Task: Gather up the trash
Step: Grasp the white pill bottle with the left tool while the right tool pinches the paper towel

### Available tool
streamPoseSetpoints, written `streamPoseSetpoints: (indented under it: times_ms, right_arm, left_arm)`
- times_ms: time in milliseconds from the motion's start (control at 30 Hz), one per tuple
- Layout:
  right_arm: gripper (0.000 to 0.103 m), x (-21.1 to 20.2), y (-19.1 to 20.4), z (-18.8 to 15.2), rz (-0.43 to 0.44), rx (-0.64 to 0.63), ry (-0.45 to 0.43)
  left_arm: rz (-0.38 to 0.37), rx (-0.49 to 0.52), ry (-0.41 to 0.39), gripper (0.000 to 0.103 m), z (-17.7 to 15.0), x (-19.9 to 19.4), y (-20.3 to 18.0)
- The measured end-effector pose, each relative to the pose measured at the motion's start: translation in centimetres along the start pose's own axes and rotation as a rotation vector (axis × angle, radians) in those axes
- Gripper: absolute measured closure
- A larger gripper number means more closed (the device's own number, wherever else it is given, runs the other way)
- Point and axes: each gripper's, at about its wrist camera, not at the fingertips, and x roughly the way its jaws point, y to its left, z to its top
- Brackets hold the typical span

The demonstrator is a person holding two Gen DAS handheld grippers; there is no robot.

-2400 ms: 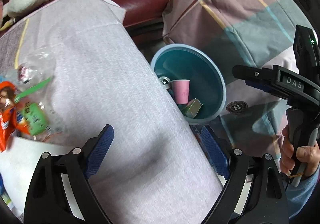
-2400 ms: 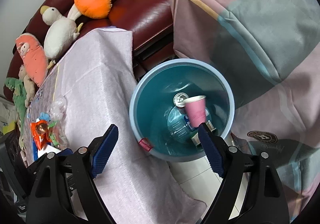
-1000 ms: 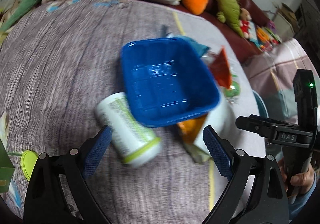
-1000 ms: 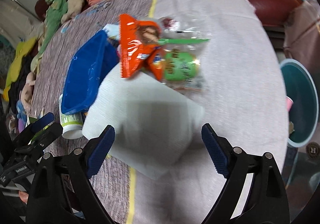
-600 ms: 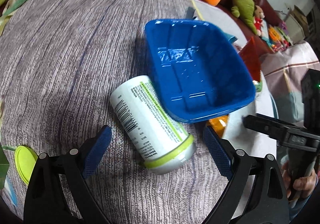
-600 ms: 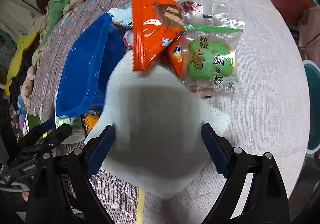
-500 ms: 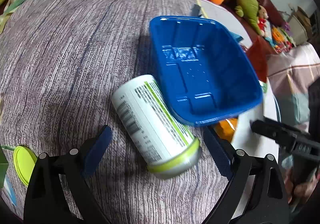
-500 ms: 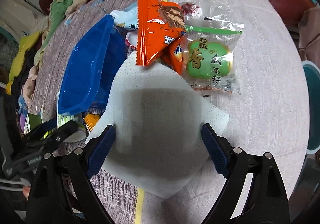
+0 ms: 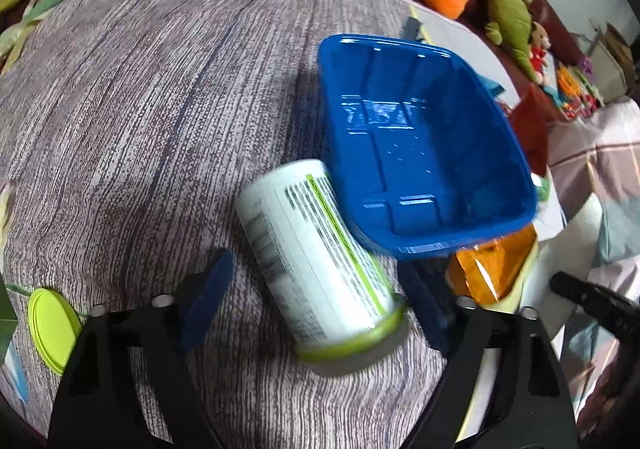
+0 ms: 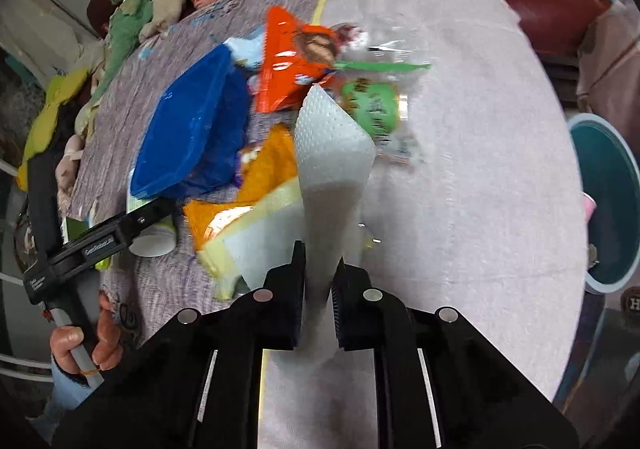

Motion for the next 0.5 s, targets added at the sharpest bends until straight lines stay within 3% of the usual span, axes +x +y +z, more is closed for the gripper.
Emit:
streamPoseSetpoints:
  times_ms: [33,100,233,500]
  right_arm:
    - [0.092,-0.1,-0.5,-0.1,-0.003,0.006,-0.002]
    - [0.093,-0.5,-1.2,-0.4,-0.009,0.029,-0.011]
    - [0.093,-1.4,-2.0,-0.8,-0.004,0.054,-0.037]
    - [0.093,-4.4,-3.4,-1.2,0.011,0.077,-0.115]
  left_arm:
    - [0.008,0.011,0.004,0.043,-0.3,-0.2,-0.1]
    - [0.035,0.019,-0.005,0.046,-0.6,-0.4,0.0]
    - [0.043,0.014,-0.019,0.047,-1.5,-1.7,0.4]
    - [-0.03,0.047,-0.102,0.047,-3.0,-6.8,-0.1]
